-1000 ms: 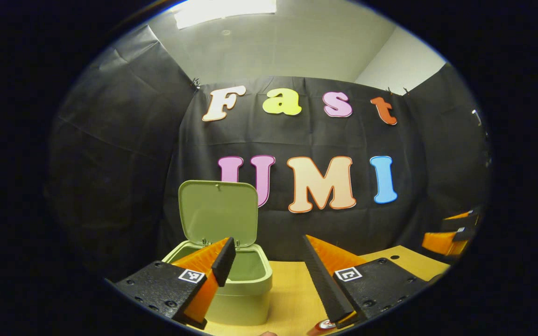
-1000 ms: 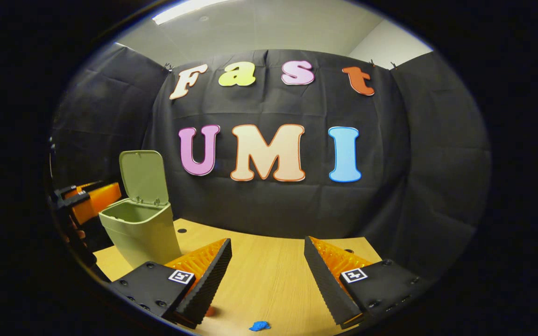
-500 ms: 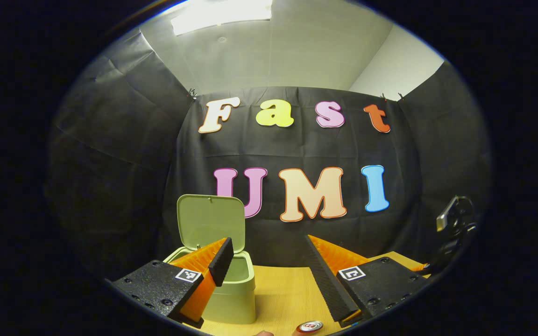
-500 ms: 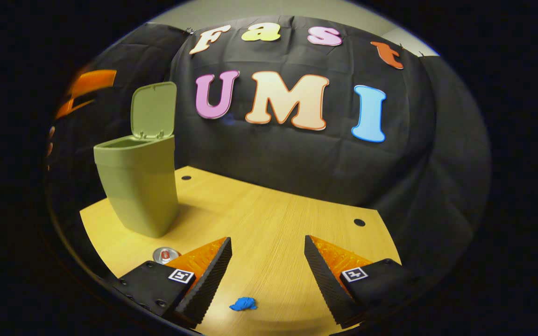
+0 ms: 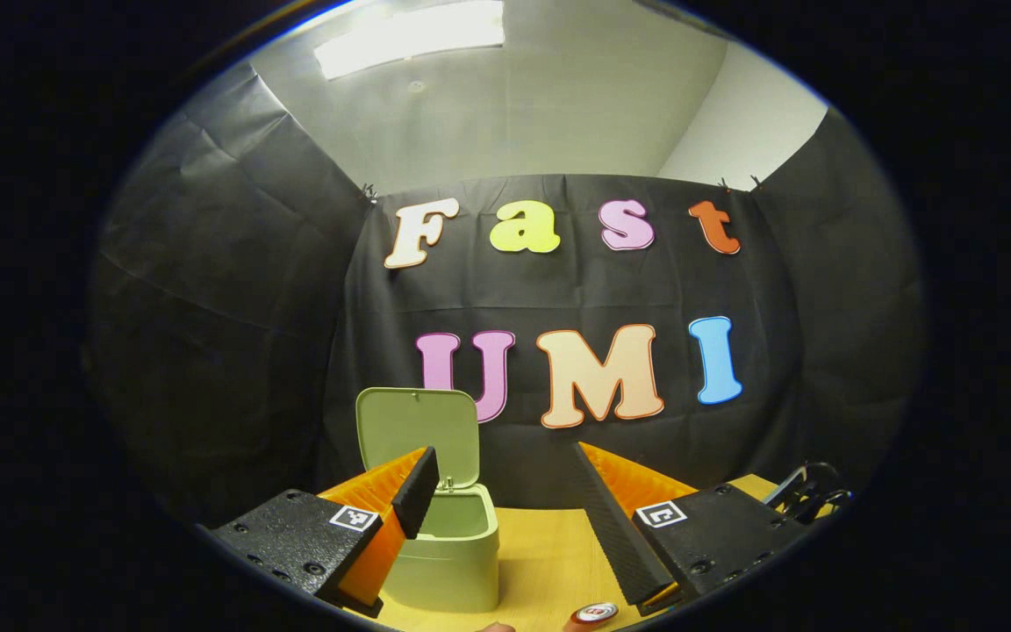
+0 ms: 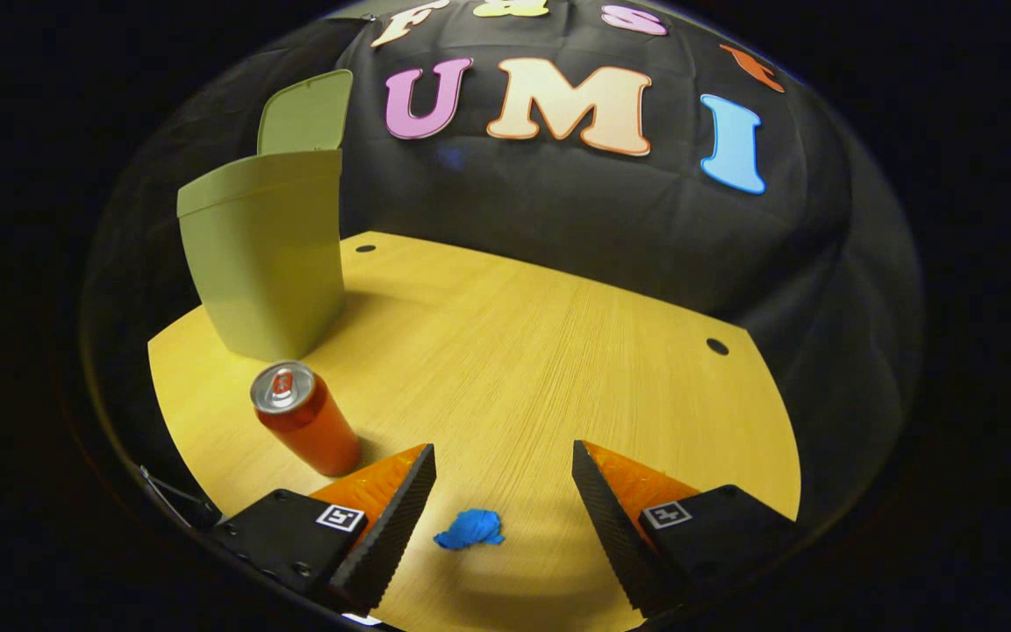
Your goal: Press the lid of the desktop garbage bin to open it, pick up the crumpled paper on the desktop and throw it into the bin, then pick up the pop can on the desktop and drop it into the bin, and finally close the garbage bin lid.
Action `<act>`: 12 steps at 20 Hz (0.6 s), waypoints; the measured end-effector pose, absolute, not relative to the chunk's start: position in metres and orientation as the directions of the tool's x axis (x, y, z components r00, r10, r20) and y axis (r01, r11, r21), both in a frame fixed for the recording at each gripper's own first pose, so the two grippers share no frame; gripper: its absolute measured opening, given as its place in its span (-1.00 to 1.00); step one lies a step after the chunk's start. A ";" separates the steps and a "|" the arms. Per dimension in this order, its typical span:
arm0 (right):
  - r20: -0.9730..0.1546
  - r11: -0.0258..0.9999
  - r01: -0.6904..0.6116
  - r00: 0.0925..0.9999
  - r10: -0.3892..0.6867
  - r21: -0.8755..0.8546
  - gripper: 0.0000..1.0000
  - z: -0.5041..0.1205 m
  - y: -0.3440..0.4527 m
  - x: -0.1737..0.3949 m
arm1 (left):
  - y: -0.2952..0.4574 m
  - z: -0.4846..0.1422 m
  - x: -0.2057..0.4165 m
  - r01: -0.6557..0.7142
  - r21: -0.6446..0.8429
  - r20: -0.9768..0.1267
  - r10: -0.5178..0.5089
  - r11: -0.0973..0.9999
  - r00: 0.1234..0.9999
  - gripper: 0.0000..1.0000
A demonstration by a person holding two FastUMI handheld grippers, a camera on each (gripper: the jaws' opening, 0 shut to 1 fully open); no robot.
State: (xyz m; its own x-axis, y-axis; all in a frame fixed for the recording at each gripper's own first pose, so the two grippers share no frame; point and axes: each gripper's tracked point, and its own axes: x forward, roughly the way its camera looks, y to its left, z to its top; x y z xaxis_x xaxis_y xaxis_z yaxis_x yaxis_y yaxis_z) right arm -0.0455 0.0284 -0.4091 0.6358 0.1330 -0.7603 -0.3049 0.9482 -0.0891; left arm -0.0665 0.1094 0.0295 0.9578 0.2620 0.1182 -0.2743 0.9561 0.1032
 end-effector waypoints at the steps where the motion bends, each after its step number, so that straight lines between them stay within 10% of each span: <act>1: -0.779 0.950 -0.301 0.613 0.127 -0.082 1.00 -0.420 0.026 -0.052 | 0.110 0.032 -0.068 -0.277 0.107 0.123 0.264 0.955 0.957 0.82; 8: -0.859 0.961 -0.276 0.500 0.110 -0.037 0.97 -0.466 0.021 -0.086 | 0.122 0.037 -0.076 -0.304 0.125 0.130 0.289 0.944 0.949 0.82; 12: -0.882 0.966 -0.260 0.453 0.131 0.010 0.41 -0.479 0.023 -0.099 | 0.126 0.034 -0.080 -0.313 0.130 0.124 0.297 0.941 0.947 0.83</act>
State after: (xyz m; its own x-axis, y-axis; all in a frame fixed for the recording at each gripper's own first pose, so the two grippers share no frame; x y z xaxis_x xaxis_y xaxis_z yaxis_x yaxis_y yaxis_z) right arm -0.0988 0.0233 -0.4794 0.4533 0.1312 -0.8816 -0.2599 0.9656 0.0101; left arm -0.0798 0.1261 0.0339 0.9467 0.2973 0.1242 -0.3126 0.9409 0.1302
